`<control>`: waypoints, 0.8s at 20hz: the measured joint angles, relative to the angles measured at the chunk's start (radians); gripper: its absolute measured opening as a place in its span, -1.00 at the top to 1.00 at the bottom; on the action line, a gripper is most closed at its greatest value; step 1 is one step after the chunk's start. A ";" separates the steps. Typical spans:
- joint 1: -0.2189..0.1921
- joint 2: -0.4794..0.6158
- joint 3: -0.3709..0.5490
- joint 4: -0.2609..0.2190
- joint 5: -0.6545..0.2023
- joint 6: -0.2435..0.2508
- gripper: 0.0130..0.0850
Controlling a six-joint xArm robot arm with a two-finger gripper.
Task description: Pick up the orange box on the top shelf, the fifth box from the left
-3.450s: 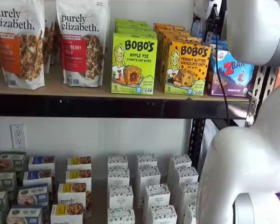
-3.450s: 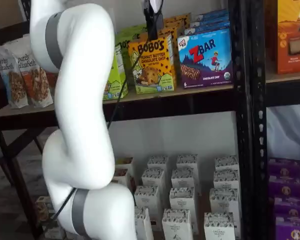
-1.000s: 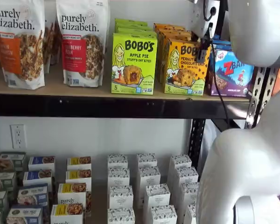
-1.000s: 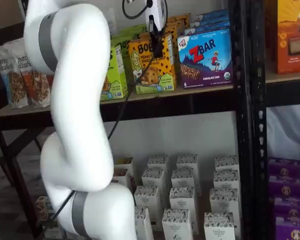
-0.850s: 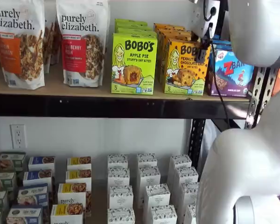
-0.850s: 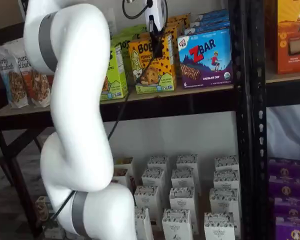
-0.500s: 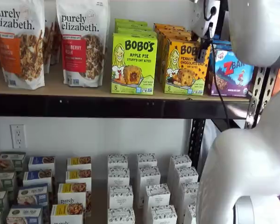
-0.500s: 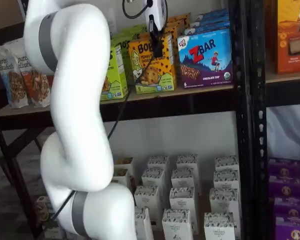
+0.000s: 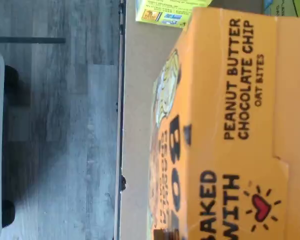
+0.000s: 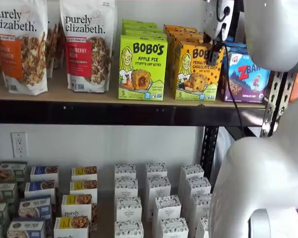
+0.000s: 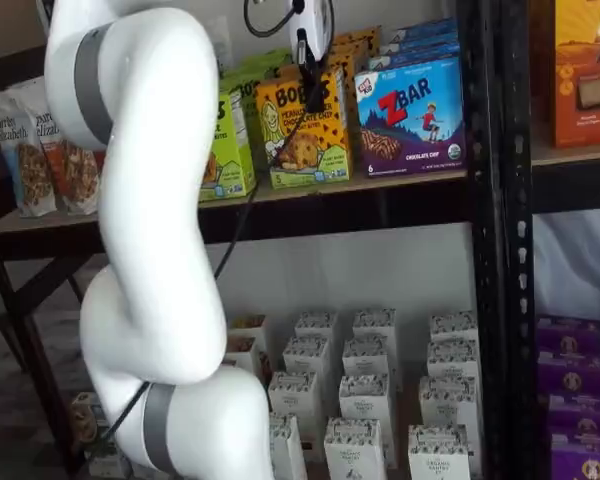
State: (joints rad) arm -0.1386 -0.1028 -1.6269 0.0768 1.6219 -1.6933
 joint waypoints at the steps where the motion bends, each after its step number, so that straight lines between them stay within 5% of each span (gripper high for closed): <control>1: 0.000 0.000 0.000 0.000 0.000 0.000 0.44; 7: 0.001 0.001 -0.005 0.000 0.006 0.002 0.78; 16: 0.004 0.013 -0.025 -0.011 0.036 0.004 0.78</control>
State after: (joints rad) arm -0.1344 -0.0897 -1.6522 0.0663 1.6575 -1.6895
